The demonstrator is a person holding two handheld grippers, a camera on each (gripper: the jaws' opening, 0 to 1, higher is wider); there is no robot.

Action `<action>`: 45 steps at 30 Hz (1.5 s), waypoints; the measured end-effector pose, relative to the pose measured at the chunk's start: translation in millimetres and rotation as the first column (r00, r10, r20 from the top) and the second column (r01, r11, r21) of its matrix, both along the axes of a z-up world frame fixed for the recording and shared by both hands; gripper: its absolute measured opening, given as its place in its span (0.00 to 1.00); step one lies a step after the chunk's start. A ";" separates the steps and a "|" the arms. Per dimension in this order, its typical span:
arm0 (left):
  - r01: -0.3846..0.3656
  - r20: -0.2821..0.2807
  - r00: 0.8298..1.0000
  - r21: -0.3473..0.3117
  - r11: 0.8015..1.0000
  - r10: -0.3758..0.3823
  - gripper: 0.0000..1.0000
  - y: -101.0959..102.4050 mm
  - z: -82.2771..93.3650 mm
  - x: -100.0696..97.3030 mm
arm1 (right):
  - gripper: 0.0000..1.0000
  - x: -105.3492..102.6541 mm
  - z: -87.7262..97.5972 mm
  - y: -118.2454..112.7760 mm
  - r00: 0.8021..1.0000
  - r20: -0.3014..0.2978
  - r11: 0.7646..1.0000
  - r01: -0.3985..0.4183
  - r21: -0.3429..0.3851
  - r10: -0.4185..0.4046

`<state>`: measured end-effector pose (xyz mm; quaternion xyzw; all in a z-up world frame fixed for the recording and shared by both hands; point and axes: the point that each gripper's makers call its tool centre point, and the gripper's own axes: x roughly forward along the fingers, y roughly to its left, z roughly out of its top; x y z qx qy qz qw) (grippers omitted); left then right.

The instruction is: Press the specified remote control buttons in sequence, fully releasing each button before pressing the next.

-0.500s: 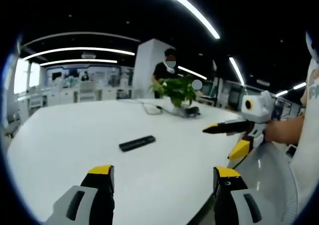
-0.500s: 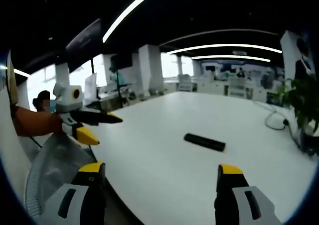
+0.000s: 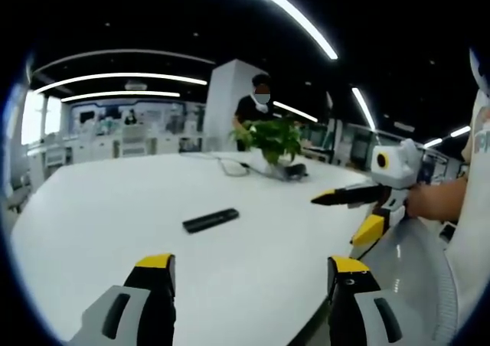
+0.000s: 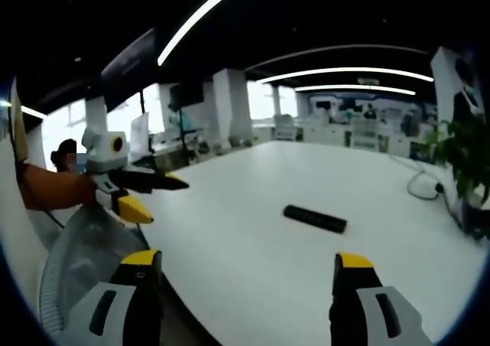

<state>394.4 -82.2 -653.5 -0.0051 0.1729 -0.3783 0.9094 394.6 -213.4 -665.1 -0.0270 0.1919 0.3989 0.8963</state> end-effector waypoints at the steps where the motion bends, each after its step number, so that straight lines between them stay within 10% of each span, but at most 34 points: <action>1: -0.001 0.000 1.000 0.001 1.000 0.001 0.84 0.2 -0.1 0.0 | 0.91 -0.3 -0.1 0.4 1.000 -0.002 1.000 -0.001 0.000 0.001; 45: 0.038 -0.011 0.999 -0.014 0.999 -0.038 0.83 -8.2 3.7 -0.1 | 0.90 0.8 -1.3 1.7 1.000 -0.004 0.999 -0.020 -0.033 0.020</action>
